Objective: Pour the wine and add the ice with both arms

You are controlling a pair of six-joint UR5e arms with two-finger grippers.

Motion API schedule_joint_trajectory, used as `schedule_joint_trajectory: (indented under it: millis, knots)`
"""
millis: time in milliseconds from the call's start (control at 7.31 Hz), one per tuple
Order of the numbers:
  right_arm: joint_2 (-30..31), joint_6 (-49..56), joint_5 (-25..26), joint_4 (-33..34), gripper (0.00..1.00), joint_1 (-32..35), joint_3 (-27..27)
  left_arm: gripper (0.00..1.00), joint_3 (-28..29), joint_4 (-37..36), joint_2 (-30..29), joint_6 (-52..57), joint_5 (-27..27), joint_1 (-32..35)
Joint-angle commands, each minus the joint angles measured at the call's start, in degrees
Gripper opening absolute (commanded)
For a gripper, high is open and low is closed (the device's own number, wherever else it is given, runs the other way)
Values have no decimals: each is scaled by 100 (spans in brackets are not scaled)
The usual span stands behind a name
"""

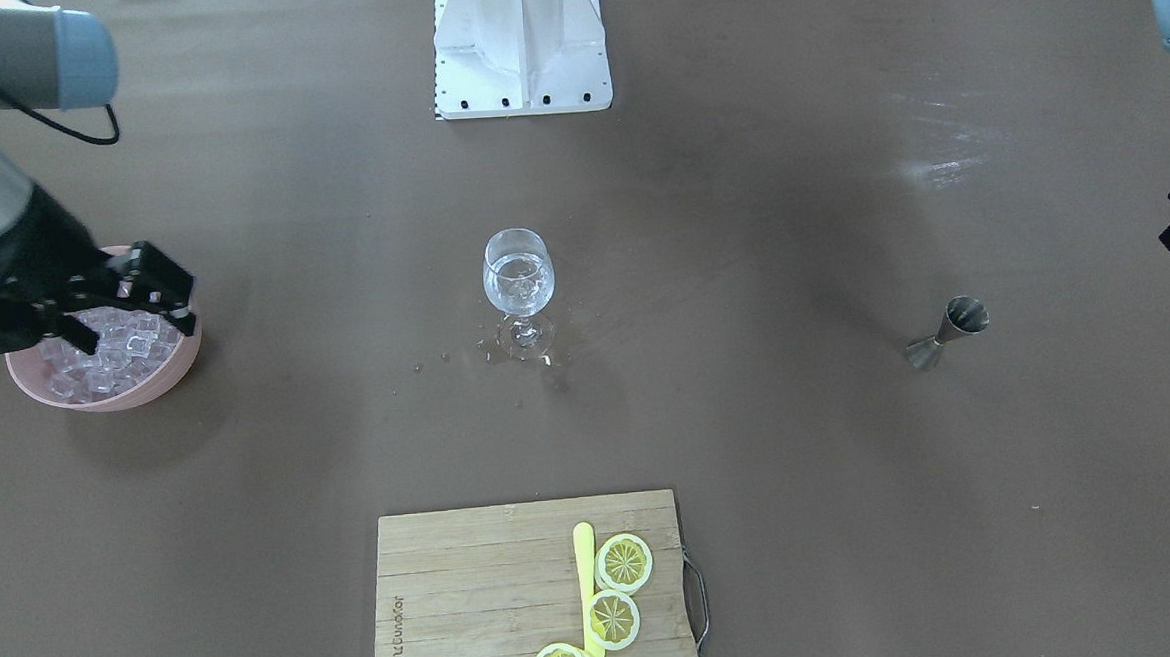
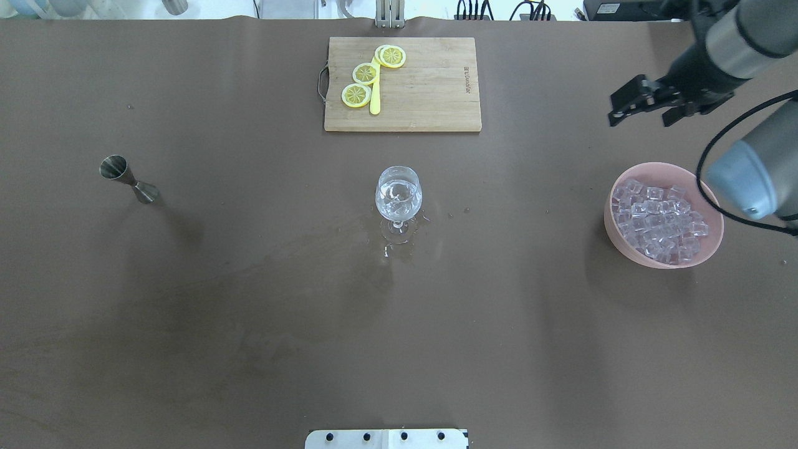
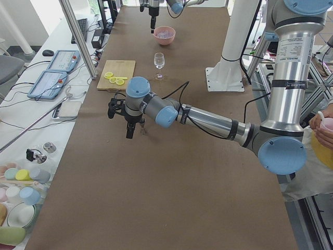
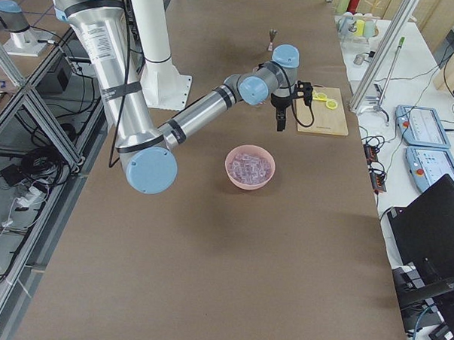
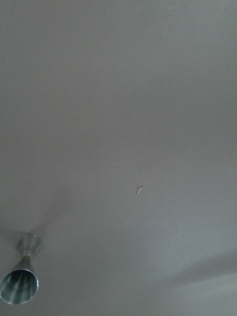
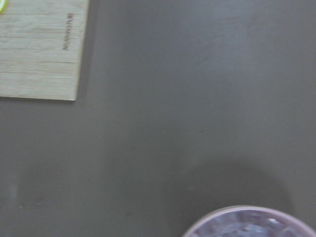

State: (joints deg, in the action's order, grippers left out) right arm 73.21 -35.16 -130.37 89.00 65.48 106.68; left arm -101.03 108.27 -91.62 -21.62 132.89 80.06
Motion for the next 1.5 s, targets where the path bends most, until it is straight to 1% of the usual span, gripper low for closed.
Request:
schedule_joint_trajectory:
  millis: [0, 137, 273, 410, 547, 684, 820, 957, 1094, 1230, 1367]
  knots:
    - [858, 2030, -269, 12, 99, 1095, -199, 97, 303, -77, 283, 746, 35, 246]
    - [1253, 2796, -269, -5, 99, 1412, -278, 97, 312, -78, 381, 678, -26, 246]
    - [1657, 3439, -278, -49, 100, 1668, -279, 97, 269, -69, 625, 660, -348, 264]
    - [1809, 3680, -513, 11, 100, 2096, -288, 97, 294, -78, 689, 642, -795, 247]
    - [2098, 3700, -733, -5, 100, 2179, -349, 98, 338, -69, 707, 616, -887, 246]
    - [2257, 3709, -718, -6, 100, 2458, -410, 98, 269, -78, 707, 607, -870, 246]
    - [2181, 3718, -657, -49, 100, 2600, -820, 98, 233, -87, 681, 607, -861, 229]
    - [2102, 3727, -613, -58, 100, 2924, -841, 98, 250, -87, 681, 598, -852, 220]
    - [2153, 4153, -673, -50, 100, 3197, -1042, 98, 268, -26, 707, 650, -687, 229]
    - [2414, 4427, -743, -41, 100, 3669, -931, 98, 268, -77, 751, 616, -407, 220]
    - [2582, 4508, -700, -41, 100, 3709, -921, 98, 233, -60, 777, 633, -56, 229]
